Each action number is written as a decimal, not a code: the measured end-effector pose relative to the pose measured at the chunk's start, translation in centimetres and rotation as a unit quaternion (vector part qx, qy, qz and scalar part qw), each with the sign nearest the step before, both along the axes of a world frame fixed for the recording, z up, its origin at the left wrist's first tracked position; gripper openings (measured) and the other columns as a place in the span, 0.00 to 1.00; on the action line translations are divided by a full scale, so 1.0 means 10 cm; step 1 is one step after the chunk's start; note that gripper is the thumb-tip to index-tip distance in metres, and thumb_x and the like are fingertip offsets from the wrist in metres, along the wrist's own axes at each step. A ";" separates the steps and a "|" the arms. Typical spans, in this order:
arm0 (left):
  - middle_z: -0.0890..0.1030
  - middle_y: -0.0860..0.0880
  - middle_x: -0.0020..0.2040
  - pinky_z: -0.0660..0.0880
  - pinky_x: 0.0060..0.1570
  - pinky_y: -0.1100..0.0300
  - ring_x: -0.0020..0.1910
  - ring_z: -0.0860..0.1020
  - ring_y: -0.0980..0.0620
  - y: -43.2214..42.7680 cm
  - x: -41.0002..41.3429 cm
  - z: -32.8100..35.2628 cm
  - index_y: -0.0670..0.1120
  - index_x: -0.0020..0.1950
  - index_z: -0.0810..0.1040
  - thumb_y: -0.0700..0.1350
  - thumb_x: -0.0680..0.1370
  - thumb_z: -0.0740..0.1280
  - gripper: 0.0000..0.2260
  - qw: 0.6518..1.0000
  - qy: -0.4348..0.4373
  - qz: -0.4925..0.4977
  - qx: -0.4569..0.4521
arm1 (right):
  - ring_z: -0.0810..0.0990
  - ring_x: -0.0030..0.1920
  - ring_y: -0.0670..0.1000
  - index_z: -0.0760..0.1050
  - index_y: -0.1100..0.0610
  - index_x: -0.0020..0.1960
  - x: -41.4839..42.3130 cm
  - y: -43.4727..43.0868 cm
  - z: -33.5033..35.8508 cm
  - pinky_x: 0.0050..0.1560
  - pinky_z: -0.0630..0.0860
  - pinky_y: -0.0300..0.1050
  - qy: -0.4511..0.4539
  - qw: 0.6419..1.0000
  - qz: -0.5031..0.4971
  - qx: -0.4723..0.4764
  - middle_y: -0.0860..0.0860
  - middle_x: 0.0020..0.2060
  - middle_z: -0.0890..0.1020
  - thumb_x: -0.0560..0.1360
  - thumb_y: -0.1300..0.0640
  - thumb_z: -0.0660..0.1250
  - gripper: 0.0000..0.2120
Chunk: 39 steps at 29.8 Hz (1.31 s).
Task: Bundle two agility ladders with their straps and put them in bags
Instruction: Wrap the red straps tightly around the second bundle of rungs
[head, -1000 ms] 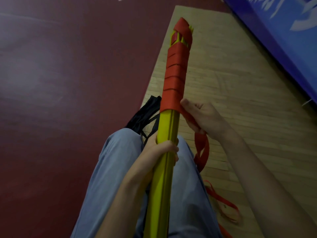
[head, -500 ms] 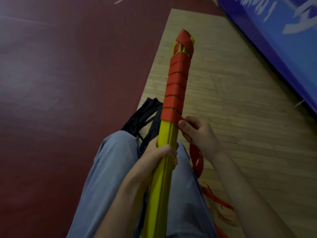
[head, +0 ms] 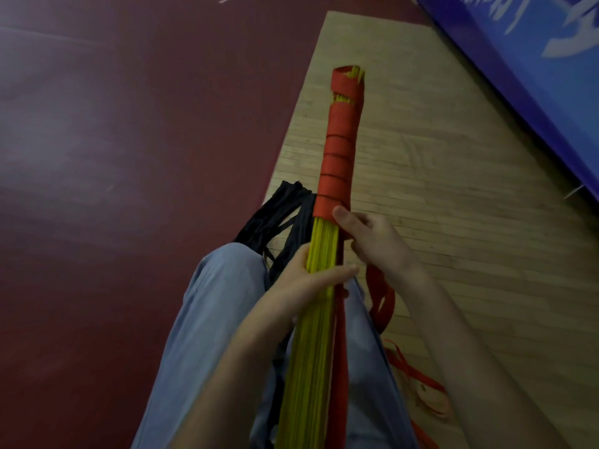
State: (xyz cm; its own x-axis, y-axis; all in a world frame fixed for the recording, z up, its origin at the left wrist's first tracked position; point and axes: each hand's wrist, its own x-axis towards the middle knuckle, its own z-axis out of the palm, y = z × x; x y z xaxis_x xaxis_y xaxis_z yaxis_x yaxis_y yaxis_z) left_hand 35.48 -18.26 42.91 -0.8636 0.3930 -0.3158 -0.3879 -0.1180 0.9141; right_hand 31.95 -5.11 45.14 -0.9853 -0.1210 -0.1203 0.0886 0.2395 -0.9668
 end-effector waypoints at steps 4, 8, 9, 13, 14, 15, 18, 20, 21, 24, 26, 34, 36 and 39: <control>0.78 0.46 0.39 0.78 0.32 0.59 0.32 0.79 0.52 -0.01 0.10 -0.06 0.45 0.53 0.71 0.32 0.69 0.71 0.17 0.997 0.031 0.066 -0.018 | 0.81 0.37 0.43 0.80 0.61 0.46 -0.04 -0.07 0.02 0.37 0.73 0.33 0.065 0.991 0.025 0.113 0.53 0.38 0.84 0.67 0.40 0.64 0.24; 0.77 0.49 0.34 0.74 0.28 0.60 0.29 0.77 0.52 -0.14 0.05 -0.09 0.42 0.47 0.73 0.32 0.59 0.68 0.17 0.986 -0.043 0.013 0.158 | 0.78 0.31 0.34 0.73 0.54 0.52 -0.04 -0.06 0.02 0.31 0.71 0.27 0.040 0.996 0.068 0.050 0.44 0.37 0.78 0.72 0.54 0.68 0.11; 0.77 0.49 0.34 0.74 0.28 0.60 0.28 0.76 0.52 -0.15 0.05 -0.11 0.42 0.47 0.73 0.34 0.57 0.68 0.19 0.978 -0.055 -0.005 0.200 | 0.76 0.27 0.35 0.71 0.53 0.53 -0.04 -0.06 0.01 0.28 0.68 0.27 0.013 0.997 0.070 0.024 0.44 0.35 0.76 0.73 0.54 0.67 0.11; 0.77 0.49 0.34 0.75 0.31 0.61 0.30 0.77 0.52 -0.13 0.05 -0.22 0.41 0.55 0.73 0.36 0.57 0.68 0.26 0.949 -0.086 -0.070 0.296 | 0.68 0.23 0.41 0.72 0.52 0.43 -0.02 -0.06 -0.04 0.27 0.62 0.36 -0.068 0.993 0.099 -0.014 0.43 0.23 0.73 0.69 0.47 0.67 0.10; 0.78 0.49 0.35 0.77 0.33 0.59 0.33 0.79 0.50 -0.13 0.03 -0.25 0.41 0.56 0.72 0.36 0.56 0.70 0.29 0.945 -0.095 -0.082 0.303 | 0.70 0.23 0.41 0.73 0.53 0.41 -0.02 -0.06 -0.04 0.27 0.65 0.36 -0.068 0.994 0.089 -0.019 0.43 0.21 0.74 0.70 0.49 0.66 0.08; 0.80 0.48 0.37 0.78 0.35 0.57 0.37 0.81 0.48 -0.14 0.00 -0.24 0.41 0.58 0.72 0.38 0.56 0.73 0.31 0.949 -0.100 -0.092 0.285 | 0.74 0.24 0.40 0.73 0.53 0.41 -0.03 -0.06 -0.03 0.28 0.68 0.34 -0.060 0.995 0.074 -0.030 0.43 0.22 0.76 0.72 0.52 0.65 0.05; 0.80 0.44 0.53 0.79 0.47 0.50 0.51 0.80 0.43 -0.15 -0.06 -0.19 0.47 0.63 0.70 0.44 0.64 0.74 0.28 0.991 -0.084 -0.059 0.081 | 0.77 0.27 0.36 0.76 0.54 0.43 -0.08 -0.06 -0.03 0.28 0.70 0.28 -0.002 1.000 0.009 -0.018 0.43 0.27 0.80 0.74 0.58 0.66 0.01; 0.77 0.47 0.54 0.77 0.49 0.55 0.51 0.79 0.48 -0.07 -0.09 -0.16 0.50 0.64 0.67 0.44 0.67 0.75 0.29 0.998 -0.037 0.020 -0.036 | 0.79 0.30 0.38 0.77 0.53 0.42 -0.15 -0.08 -0.05 0.30 0.72 0.27 0.033 0.998 -0.040 0.032 0.45 0.33 0.81 0.73 0.57 0.69 0.02; 0.76 0.50 0.51 0.75 0.48 0.58 0.48 0.78 0.52 -0.02 -0.10 -0.16 0.50 0.62 0.66 0.43 0.68 0.75 0.27 0.996 -0.001 0.054 -0.073 | 0.79 0.31 0.39 0.77 0.53 0.41 -0.18 -0.10 -0.06 0.30 0.73 0.28 0.037 0.996 -0.058 0.048 0.47 0.34 0.81 0.72 0.55 0.70 0.03; 0.74 0.49 0.43 0.73 0.42 0.59 0.40 0.75 0.53 0.05 -0.14 -0.13 0.49 0.55 0.70 0.37 0.69 0.73 0.19 0.985 0.061 0.093 -0.136 | 0.79 0.32 0.38 0.77 0.53 0.41 -0.21 -0.15 -0.02 0.32 0.73 0.28 0.053 0.995 -0.054 0.060 0.45 0.34 0.81 0.72 0.52 0.70 0.05; 0.73 0.47 0.38 0.74 0.40 0.55 0.37 0.74 0.50 -0.01 -0.21 -0.07 0.46 0.50 0.72 0.34 0.69 0.70 0.14 0.990 0.047 0.086 -0.101 | 0.77 0.27 0.36 0.75 0.53 0.44 -0.18 -0.12 0.06 0.28 0.69 0.26 0.063 0.997 -0.040 0.029 0.41 0.28 0.79 0.73 0.53 0.68 0.04; 0.77 0.51 0.35 0.74 0.35 0.61 0.33 0.76 0.53 -0.12 -0.37 -0.15 0.43 0.50 0.80 0.49 0.51 0.80 0.30 0.952 -0.081 -0.177 0.237 | 0.65 0.18 0.41 0.71 0.56 0.40 -0.16 -0.10 0.09 0.16 0.59 0.32 -0.033 0.995 0.024 -0.086 0.51 0.19 0.72 0.71 0.46 0.64 0.12; 0.78 0.44 0.42 0.73 0.49 0.52 0.46 0.77 0.44 -0.17 -0.40 -0.17 0.39 0.60 0.74 0.51 0.49 0.81 0.42 0.980 -0.088 -0.144 0.102 | 0.73 0.20 0.40 0.73 0.55 0.40 -0.16 -0.11 0.12 0.19 0.66 0.32 -0.026 0.998 -0.012 -0.063 0.44 0.20 0.76 0.74 0.51 0.64 0.08; 0.79 0.46 0.52 0.76 0.53 0.49 0.51 0.79 0.45 -0.20 -0.32 -0.13 0.49 0.63 0.70 0.45 0.69 0.74 0.24 0.994 -0.028 -0.100 -0.023 | 0.78 0.27 0.38 0.77 0.57 0.45 -0.21 -0.10 0.08 0.27 0.72 0.30 0.022 0.998 -0.056 -0.008 0.46 0.32 0.81 0.72 0.54 0.69 0.07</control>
State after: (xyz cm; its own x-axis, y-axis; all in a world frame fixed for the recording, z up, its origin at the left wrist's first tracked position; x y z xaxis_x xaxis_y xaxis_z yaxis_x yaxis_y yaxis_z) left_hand 32.32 -20.26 41.60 -0.7508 0.5385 -0.3826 -0.4491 0.0087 0.8935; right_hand 29.84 -6.09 45.97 -0.9970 -0.0111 -0.0763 0.0722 0.2143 -0.9741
